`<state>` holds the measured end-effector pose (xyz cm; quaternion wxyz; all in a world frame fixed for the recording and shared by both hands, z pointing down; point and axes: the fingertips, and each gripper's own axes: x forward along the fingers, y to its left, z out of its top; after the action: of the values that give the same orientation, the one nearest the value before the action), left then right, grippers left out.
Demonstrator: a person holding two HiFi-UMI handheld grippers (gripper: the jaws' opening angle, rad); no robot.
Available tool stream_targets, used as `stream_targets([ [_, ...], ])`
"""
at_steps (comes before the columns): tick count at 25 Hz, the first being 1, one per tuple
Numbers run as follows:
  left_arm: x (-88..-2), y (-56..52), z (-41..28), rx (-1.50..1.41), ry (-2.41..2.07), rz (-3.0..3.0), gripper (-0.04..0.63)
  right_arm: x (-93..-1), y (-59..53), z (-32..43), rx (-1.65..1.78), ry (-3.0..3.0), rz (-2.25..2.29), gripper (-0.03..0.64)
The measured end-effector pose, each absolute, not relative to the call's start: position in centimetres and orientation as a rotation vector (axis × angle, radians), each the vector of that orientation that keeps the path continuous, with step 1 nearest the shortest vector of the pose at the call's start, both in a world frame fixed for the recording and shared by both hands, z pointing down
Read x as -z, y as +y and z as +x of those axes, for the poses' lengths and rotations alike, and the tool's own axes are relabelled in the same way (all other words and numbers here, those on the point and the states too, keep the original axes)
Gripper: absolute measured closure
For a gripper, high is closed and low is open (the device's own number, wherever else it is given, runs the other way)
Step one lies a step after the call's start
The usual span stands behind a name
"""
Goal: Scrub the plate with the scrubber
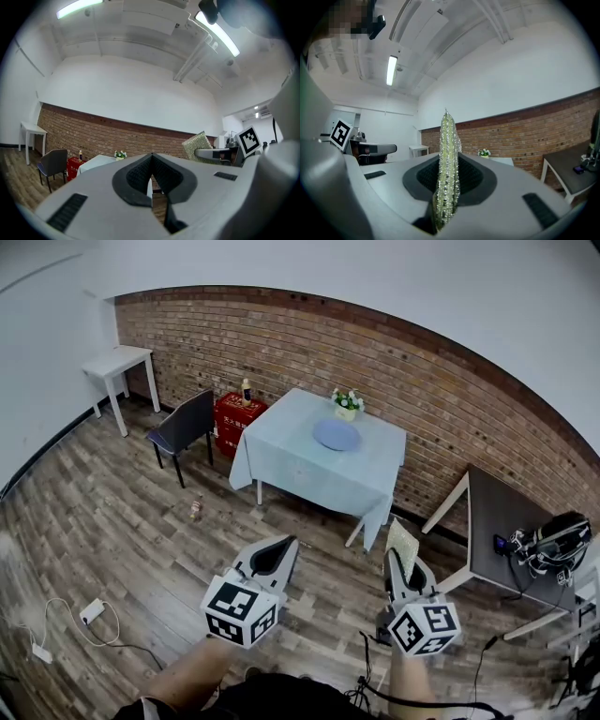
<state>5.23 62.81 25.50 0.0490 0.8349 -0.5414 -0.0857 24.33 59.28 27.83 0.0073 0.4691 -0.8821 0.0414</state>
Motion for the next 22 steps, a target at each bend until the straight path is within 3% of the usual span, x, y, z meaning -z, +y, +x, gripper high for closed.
stream_targets([
  [13, -26.3, 62.2, 1.5, 0.291, -1.598, 2.567, 0.584, -28.7, 59.5, 20.5, -0.115, -2.728, 1.479, 0.552],
  [22, -26.8, 57.8, 1.1, 0.274, -1.657, 2.532, 0.584, -28.7, 53.9, 20.2, -0.101, -2.766, 1.435, 0.552],
])
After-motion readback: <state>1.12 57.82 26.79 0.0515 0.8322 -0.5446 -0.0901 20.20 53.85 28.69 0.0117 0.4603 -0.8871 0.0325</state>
